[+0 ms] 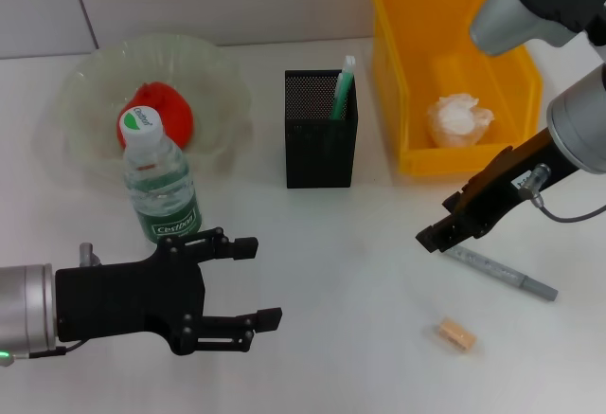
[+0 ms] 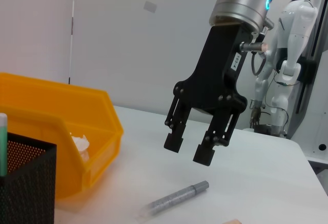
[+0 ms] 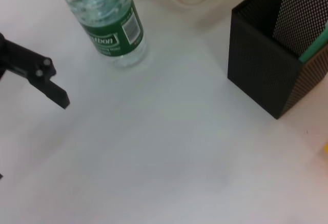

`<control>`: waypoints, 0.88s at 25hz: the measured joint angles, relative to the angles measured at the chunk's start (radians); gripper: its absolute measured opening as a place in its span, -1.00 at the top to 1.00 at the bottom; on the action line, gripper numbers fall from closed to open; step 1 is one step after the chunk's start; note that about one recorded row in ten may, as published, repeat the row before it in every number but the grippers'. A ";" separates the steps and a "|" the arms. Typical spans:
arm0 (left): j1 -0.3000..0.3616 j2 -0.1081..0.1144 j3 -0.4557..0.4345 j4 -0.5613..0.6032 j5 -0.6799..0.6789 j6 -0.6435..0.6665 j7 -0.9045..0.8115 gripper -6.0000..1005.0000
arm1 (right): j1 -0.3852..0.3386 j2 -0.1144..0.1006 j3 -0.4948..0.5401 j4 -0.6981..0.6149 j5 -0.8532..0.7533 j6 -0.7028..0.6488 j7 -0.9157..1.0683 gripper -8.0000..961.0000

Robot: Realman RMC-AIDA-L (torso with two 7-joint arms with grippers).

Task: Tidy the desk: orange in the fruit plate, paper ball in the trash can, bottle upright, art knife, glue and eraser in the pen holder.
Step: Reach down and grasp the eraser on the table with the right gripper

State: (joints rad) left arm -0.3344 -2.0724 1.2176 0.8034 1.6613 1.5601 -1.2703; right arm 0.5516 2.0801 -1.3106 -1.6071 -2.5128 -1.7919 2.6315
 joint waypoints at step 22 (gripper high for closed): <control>-0.002 0.000 0.002 -0.006 0.000 0.000 0.000 -0.72 | 0.022 0.006 -0.146 0.051 -0.058 -0.051 0.031 -0.23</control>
State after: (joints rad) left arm -0.3359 -2.0723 1.2195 0.7978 1.6613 1.5597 -1.2701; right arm 0.5738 2.0862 -1.4562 -1.5556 -2.5710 -1.8434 2.6622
